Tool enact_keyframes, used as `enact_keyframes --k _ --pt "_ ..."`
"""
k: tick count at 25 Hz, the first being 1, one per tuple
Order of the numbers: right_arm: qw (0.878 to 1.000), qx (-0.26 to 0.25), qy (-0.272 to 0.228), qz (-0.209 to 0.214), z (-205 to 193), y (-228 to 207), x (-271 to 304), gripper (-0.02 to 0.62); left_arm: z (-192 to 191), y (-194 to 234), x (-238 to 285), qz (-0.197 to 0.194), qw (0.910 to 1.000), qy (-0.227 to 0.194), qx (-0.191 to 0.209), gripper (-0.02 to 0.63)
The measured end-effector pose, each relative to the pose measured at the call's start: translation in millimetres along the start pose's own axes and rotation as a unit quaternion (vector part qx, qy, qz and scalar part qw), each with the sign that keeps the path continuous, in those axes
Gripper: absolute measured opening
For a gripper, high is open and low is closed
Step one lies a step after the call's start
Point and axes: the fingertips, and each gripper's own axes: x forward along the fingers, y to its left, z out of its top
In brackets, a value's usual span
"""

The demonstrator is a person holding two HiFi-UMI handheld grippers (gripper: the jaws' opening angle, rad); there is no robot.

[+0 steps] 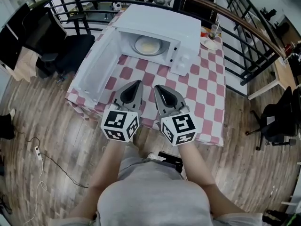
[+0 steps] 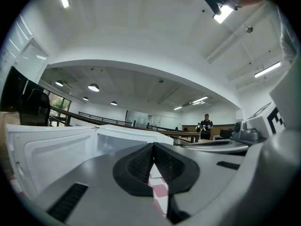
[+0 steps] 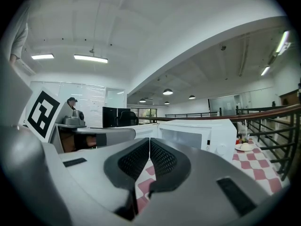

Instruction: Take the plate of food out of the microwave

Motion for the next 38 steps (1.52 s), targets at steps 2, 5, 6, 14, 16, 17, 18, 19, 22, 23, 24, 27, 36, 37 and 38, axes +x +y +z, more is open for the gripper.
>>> enact_keyframes --k 2,5,6,14,16,17,18,19,22,23,24,27,36,37,38 --pt "1.000 0.004 -0.001 -0.009 1 -3 12 0.026 2 9 8 -0.009 1.0000 0.002 0.004 0.003" --pt "1.000 0.014 0.000 -0.023 1 -6 30 0.026 5 25 20 -0.022 0.9997 0.006 0.007 0.003" --pt "1.000 0.017 0.000 -0.023 1 -6 36 0.026 5 30 24 -0.026 0.9996 0.007 0.007 0.003" --pt "0.997 0.067 -0.021 -0.013 7 -9 79 0.027 5 63 54 -0.060 0.9980 0.017 0.006 0.003" --pt "0.996 0.080 -0.019 -0.019 5 -13 87 0.028 3 71 60 -0.065 0.9977 0.018 0.003 0.003" --pt "0.996 0.086 -0.019 -0.020 5 -15 91 0.028 3 74 63 -0.068 0.9975 0.018 0.001 0.003" --pt "0.995 0.095 -0.020 -0.021 5 -16 94 0.028 3 77 66 -0.072 0.9973 0.018 0.000 0.003" --pt "0.994 0.105 -0.023 -0.023 5 -18 97 0.028 3 80 68 -0.076 0.9970 0.019 0.000 0.003" --pt "0.991 0.124 -0.031 -0.044 3 -25 106 0.028 1 89 77 -0.088 0.9959 0.022 -0.001 0.003" --pt "0.989 0.131 -0.031 -0.054 2 -28 109 0.028 1 92 79 -0.091 0.9955 0.024 -0.001 0.003" --pt "0.988 0.138 -0.032 -0.066 0 -31 112 0.028 0 95 81 -0.095 0.9951 0.026 -0.001 0.003" --pt "0.983 0.150 -0.041 -0.095 -2 -38 118 0.028 -3 101 87 -0.110 0.9934 0.032 -0.003 0.003" --pt "0.978 0.173 -0.045 -0.109 -7 -35 142 0.159 -14 116 92 -0.150 0.9872 0.053 -0.013 0.003" --pt "0.977 0.176 -0.048 -0.109 -6 -34 144 0.205 -15 117 93 -0.152 0.9868 0.054 -0.015 0.003" --pt "0.976 0.181 -0.049 -0.109 -7 -35 146 0.247 -16 119 94 -0.153 0.9866 0.055 -0.017 0.003"
